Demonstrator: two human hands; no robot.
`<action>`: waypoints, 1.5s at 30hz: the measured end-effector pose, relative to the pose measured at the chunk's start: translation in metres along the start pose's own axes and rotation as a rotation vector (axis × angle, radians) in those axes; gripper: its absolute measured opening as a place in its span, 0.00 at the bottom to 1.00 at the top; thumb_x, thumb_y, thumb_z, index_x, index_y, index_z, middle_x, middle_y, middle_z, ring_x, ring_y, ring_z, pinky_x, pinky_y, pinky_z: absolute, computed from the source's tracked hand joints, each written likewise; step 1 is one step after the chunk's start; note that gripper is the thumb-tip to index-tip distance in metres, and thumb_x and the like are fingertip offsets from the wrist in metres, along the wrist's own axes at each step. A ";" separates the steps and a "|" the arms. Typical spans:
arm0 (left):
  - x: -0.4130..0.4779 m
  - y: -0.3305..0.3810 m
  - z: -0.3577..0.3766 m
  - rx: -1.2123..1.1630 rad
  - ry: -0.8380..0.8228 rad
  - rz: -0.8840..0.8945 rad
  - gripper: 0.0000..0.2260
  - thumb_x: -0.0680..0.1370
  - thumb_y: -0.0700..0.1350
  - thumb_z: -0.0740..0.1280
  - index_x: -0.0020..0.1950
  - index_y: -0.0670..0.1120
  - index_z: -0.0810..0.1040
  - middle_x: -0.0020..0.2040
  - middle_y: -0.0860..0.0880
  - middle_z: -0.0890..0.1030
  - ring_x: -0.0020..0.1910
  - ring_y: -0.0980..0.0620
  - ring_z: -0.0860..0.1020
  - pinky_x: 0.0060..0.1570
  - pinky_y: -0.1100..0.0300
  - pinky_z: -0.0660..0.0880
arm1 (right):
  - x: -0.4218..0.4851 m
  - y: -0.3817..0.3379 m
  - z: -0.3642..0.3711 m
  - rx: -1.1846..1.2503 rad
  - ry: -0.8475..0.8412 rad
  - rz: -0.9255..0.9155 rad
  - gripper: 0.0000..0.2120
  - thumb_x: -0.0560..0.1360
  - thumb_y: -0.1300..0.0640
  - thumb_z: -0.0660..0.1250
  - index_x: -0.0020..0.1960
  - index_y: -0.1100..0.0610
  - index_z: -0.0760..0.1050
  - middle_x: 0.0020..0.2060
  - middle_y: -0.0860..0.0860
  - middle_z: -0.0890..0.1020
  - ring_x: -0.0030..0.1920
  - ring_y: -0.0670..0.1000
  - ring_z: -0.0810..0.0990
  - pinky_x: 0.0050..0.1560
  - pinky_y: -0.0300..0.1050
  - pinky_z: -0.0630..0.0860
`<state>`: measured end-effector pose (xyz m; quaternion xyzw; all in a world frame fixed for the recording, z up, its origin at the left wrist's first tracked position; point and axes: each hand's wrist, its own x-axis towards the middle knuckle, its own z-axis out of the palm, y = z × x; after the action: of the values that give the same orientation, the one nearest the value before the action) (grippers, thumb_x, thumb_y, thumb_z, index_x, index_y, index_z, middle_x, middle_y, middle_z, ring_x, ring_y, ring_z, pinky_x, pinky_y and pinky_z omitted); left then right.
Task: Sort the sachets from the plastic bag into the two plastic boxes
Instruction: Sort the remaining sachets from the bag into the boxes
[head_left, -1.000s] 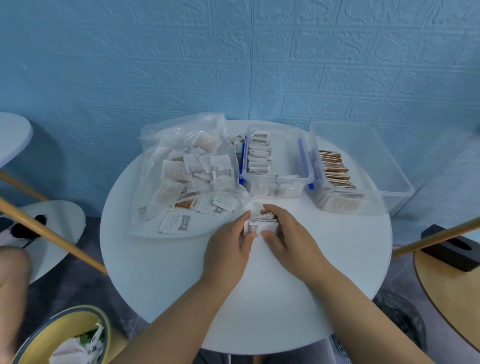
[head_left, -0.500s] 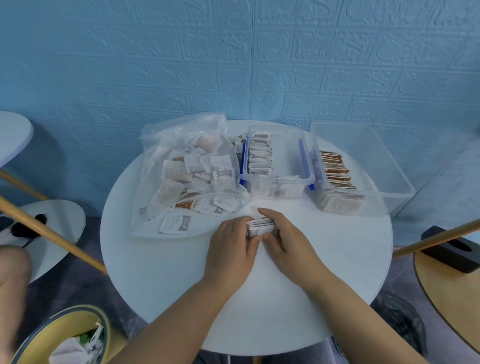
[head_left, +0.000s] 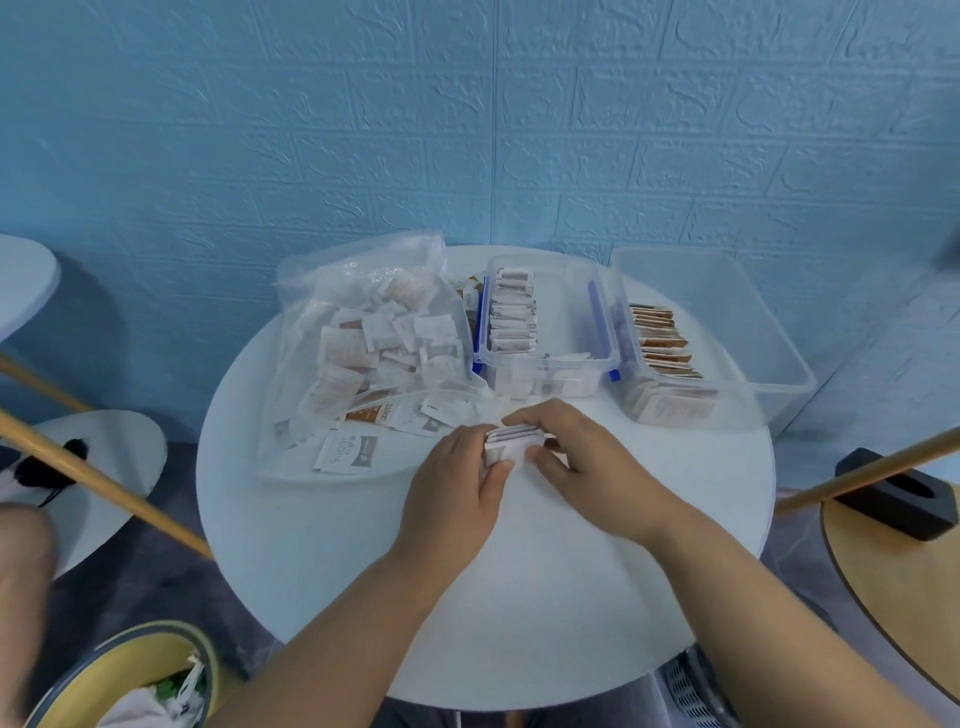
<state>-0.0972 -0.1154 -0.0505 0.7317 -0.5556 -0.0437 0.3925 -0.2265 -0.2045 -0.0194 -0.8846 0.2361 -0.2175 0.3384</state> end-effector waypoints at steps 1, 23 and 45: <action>0.003 0.003 -0.004 -0.022 0.007 0.007 0.15 0.77 0.46 0.64 0.63 0.44 0.72 0.56 0.48 0.78 0.56 0.50 0.75 0.52 0.64 0.67 | 0.003 -0.004 -0.008 -0.006 -0.014 -0.008 0.13 0.76 0.64 0.62 0.60 0.55 0.72 0.53 0.48 0.76 0.51 0.41 0.72 0.52 0.26 0.68; 0.087 0.003 0.037 0.075 0.216 0.094 0.25 0.72 0.59 0.59 0.63 0.45 0.69 0.64 0.41 0.70 0.63 0.44 0.67 0.60 0.54 0.65 | 0.112 0.037 -0.114 -0.263 -0.038 0.159 0.14 0.72 0.61 0.67 0.57 0.53 0.73 0.49 0.47 0.78 0.49 0.48 0.74 0.46 0.34 0.66; 0.084 -0.004 0.055 -0.066 0.301 -0.036 0.35 0.70 0.62 0.62 0.68 0.40 0.65 0.67 0.43 0.67 0.66 0.51 0.63 0.64 0.64 0.59 | 0.141 0.049 -0.099 -0.509 -0.516 0.183 0.10 0.72 0.53 0.68 0.52 0.53 0.75 0.42 0.45 0.77 0.43 0.46 0.74 0.46 0.38 0.70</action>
<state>-0.0894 -0.2153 -0.0591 0.7266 -0.4755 0.0411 0.4942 -0.1813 -0.3651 0.0450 -0.9413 0.2676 0.1094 0.1742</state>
